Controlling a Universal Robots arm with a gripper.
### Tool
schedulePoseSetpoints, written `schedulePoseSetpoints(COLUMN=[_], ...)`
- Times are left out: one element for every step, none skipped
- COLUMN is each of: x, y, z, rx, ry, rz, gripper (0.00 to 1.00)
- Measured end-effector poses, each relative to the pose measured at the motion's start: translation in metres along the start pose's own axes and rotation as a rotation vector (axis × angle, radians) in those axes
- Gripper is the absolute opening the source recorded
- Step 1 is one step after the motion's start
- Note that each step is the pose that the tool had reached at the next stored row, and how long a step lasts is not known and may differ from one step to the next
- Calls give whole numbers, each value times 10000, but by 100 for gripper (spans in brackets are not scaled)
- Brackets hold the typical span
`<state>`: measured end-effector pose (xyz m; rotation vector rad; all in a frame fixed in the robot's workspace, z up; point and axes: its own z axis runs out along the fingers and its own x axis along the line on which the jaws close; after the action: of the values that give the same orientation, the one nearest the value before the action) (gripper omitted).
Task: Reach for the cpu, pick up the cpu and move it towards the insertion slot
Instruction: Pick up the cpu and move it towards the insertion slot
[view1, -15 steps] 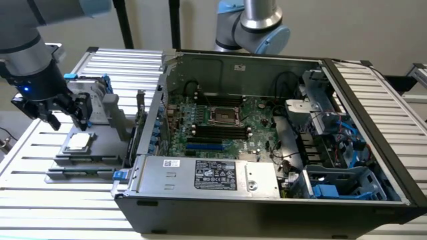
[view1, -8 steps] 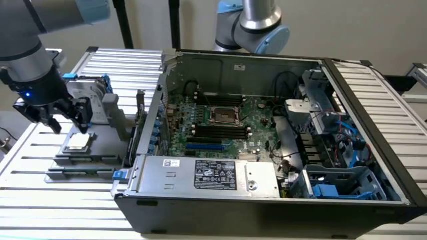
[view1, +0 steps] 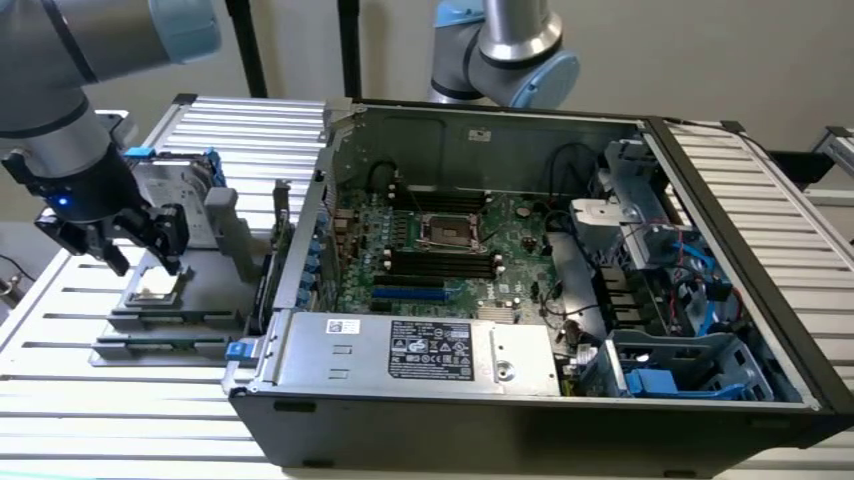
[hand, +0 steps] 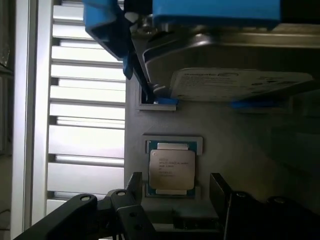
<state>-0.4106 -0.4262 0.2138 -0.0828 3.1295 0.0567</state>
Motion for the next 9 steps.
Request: schedulePoseSetpoints(x=[0,1,1,1,1,1,1,1,1], y=[-1,-2,-2,-3,-3,-3,-3,-4,-4], z=[17,35,55,68,80,87,91,95,99], rx=[0,3,4,5,8,15,23,33,44], ry=[-5,-4,-6,-5,-6,-6,-5,-4,-4], rz=[-1,-1,4,14,26,35,42,51,64], gripper=[65,65,65,65,65,65,65,65,65])
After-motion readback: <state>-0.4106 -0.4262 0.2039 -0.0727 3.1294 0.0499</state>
